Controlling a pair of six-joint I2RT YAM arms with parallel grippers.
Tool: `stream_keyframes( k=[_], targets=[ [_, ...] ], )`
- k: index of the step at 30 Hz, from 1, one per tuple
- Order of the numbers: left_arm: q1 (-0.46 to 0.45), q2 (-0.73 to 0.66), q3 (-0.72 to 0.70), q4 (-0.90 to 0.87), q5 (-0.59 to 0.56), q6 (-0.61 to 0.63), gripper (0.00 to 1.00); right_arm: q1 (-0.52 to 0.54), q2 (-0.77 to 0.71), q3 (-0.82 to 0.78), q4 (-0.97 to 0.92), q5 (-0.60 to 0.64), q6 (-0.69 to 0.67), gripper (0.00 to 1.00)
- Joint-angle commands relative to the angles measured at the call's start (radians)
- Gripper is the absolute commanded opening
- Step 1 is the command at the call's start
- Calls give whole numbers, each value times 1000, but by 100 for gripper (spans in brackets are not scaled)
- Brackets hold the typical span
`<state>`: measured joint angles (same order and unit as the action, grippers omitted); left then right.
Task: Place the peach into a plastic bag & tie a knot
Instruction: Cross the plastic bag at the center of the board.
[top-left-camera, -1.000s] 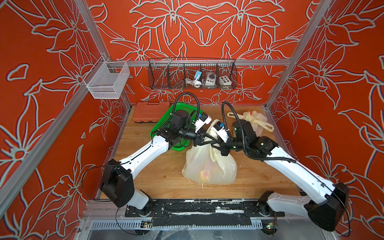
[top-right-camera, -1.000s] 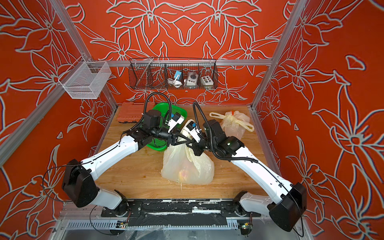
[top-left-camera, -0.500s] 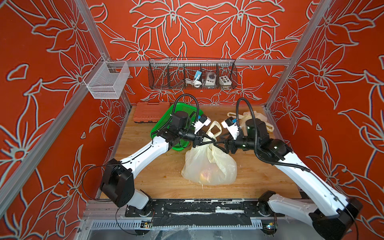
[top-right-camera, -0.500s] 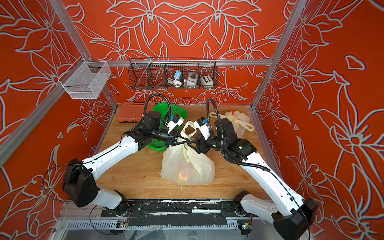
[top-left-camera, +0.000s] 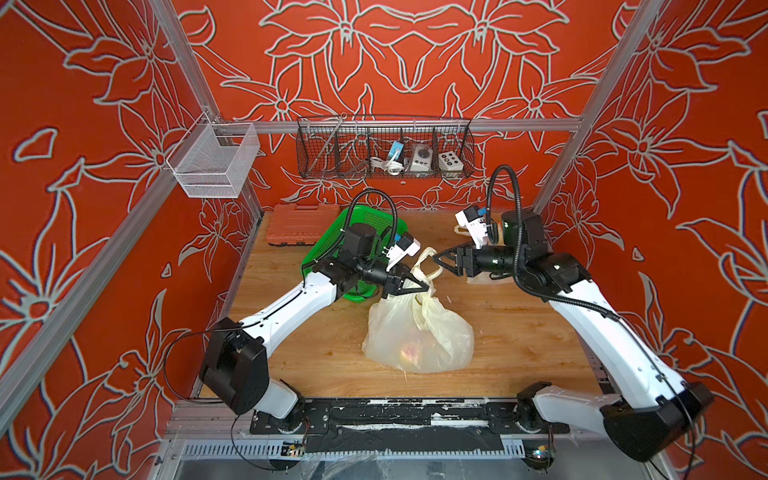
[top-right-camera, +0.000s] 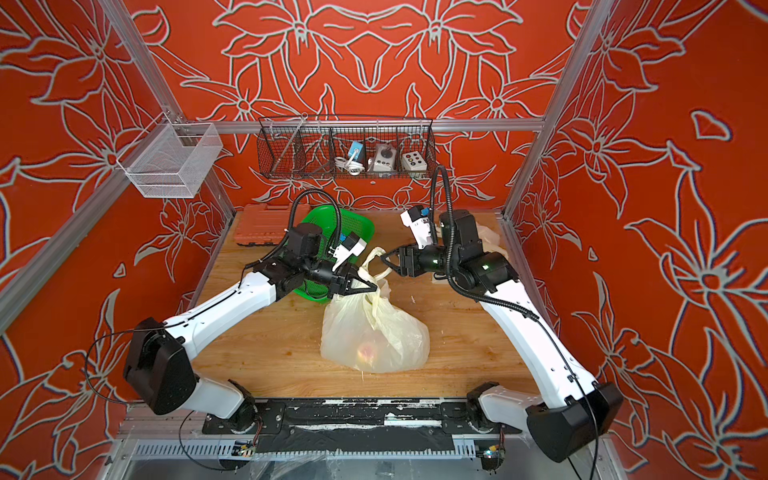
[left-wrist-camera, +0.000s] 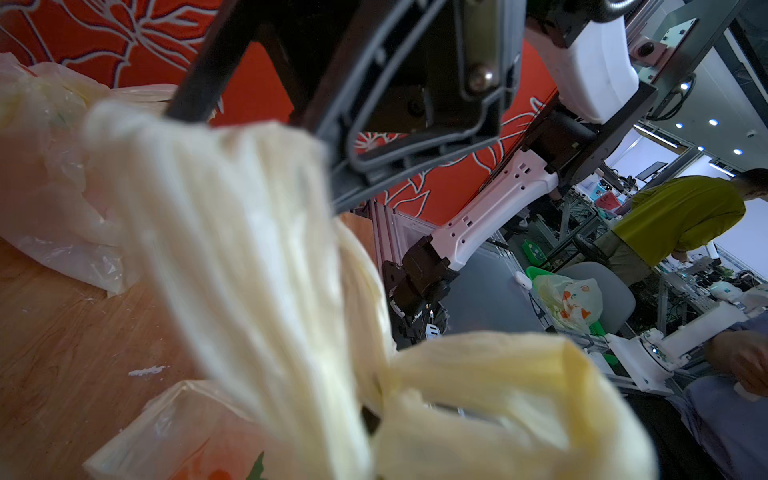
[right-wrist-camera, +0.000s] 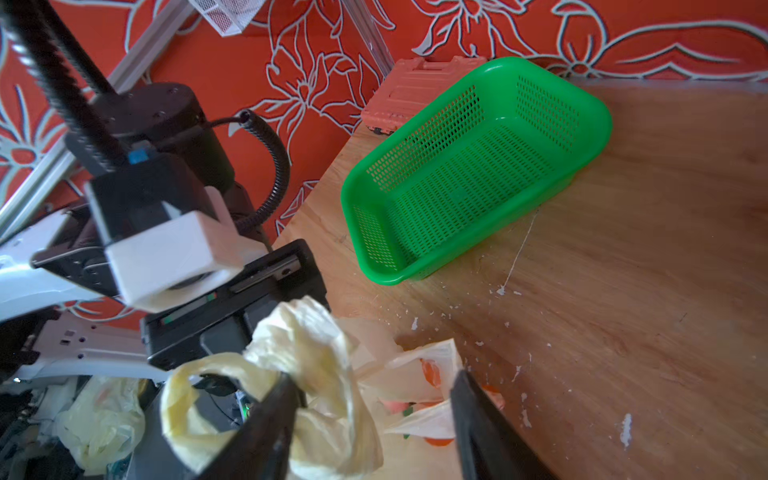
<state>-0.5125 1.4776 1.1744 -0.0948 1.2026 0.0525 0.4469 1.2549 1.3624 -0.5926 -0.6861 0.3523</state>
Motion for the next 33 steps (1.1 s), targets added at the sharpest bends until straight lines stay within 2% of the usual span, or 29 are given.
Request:
stream_keyframes(
  k=[1,3,5,6,8,9,13,17,19,20,23,25,30,33],
  targets=[
    [-3,-17,20,-25,15,21,0,0,12,43,-10,-60,3,30],
    [7,-25,15,-30,2,13,0,-2,-9,35,-24,-41,-12,15],
    [25,-36,-4,-12,-6,-5,1,-7,-45,12,-20,-45,-17,11],
    [33,-43,-16,5,1,-17,1,-9,-60,-1,-11,-46,-10,17],
    [38,-44,-19,9,10,-14,0,-7,-59,-11,-3,-90,1,49],
    [36,-41,-16,10,17,-15,0,-7,-48,-11,-3,-100,7,59],
    [32,-28,-4,6,36,-17,0,15,-11,-6,2,-102,8,68],
    [29,-26,-4,-4,47,-11,0,30,52,26,-10,-78,-10,66],
    [29,-29,-8,-5,45,-11,0,36,79,47,-33,-64,-32,63],
    [29,-30,-6,-10,46,-9,0,36,84,54,-41,-59,-39,56],
    [36,-33,2,-61,-9,9,0,17,50,49,-35,-60,-26,16],
    [61,-37,-3,-80,-53,0,0,-7,-10,23,-18,-64,-4,2],
    [95,-60,-57,53,-59,-129,0,-15,-94,-23,-103,-17,-38,0],
    [98,-68,-59,37,-76,-124,0,-14,-139,-69,-153,33,-70,0]
  ],
)
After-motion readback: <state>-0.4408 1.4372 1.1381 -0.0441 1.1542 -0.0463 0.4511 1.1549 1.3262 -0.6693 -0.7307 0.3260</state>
